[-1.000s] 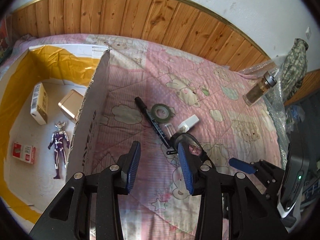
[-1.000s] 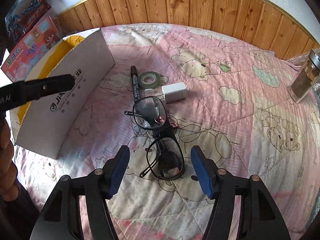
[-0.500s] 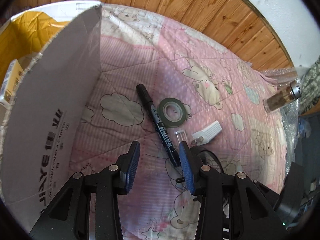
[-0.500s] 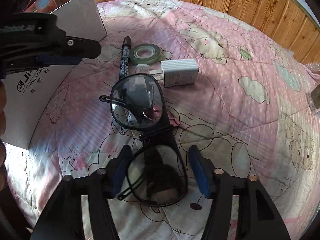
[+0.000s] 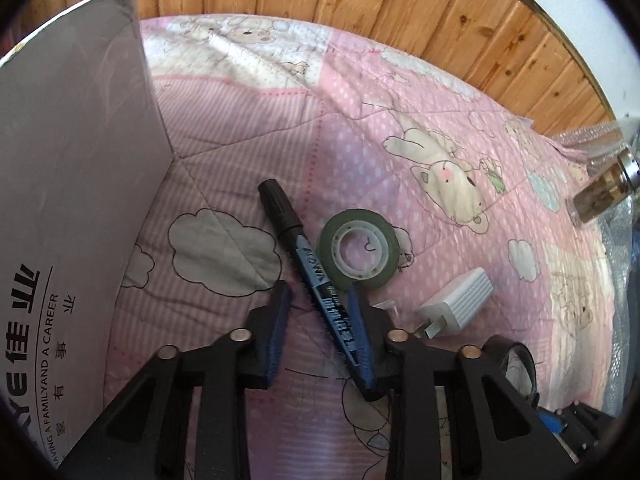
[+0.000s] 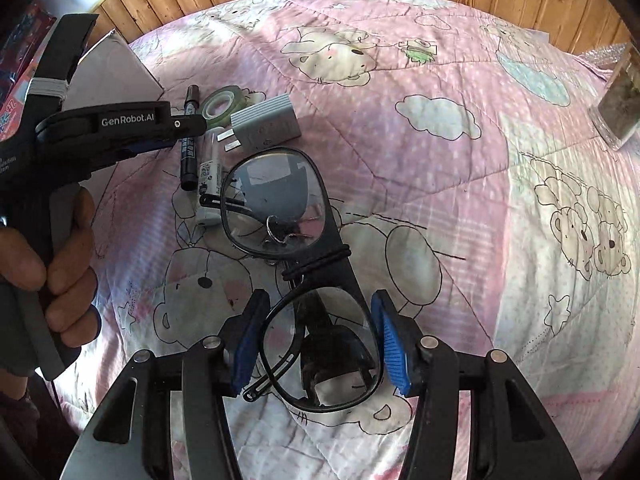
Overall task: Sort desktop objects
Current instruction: 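Grasp the black marker with the left tool while the right tool grasps the black glasses, then lift and carry the marker with the left tool while the right tool carries the glasses over the box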
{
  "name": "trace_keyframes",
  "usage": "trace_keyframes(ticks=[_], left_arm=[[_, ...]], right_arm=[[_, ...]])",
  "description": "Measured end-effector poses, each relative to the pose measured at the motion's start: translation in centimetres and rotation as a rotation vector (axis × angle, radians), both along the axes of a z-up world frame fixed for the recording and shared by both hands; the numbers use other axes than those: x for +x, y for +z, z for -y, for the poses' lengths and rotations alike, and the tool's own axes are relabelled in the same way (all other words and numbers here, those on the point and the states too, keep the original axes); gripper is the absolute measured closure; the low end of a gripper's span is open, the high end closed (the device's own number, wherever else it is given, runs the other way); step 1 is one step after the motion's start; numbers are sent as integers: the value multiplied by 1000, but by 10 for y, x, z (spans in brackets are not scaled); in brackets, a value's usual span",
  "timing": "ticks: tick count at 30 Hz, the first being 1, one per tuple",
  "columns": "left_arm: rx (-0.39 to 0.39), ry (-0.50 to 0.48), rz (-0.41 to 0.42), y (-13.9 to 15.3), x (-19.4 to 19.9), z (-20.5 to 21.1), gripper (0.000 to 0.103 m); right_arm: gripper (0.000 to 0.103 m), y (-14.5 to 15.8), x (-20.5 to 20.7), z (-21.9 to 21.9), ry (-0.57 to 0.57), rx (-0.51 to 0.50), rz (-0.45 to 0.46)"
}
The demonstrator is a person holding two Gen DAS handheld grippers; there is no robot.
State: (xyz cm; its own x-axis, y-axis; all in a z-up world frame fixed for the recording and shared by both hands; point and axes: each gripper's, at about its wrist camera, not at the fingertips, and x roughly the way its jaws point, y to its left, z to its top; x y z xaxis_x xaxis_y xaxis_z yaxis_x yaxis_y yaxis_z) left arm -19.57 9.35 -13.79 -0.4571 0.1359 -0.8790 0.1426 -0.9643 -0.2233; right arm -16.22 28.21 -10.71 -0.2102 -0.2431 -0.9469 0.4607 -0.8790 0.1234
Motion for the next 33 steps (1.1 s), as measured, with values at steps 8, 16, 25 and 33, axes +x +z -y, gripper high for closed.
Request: trace_keyframes(ticks=[8,16,25,33], left_arm=[[42,-2,38,2,12,17,90],[22,-11,41,18,39,15,90],[14,-80,11,52,73,0,90],[-6,-118,-29,89,113,4,90]], right_arm=[[50,5,0,1,3,-25,-6],[51,24,13,14,41,-65,-24],[48,6,5,-7,18,-58,50],[66,5,2,17,78,38,-90]])
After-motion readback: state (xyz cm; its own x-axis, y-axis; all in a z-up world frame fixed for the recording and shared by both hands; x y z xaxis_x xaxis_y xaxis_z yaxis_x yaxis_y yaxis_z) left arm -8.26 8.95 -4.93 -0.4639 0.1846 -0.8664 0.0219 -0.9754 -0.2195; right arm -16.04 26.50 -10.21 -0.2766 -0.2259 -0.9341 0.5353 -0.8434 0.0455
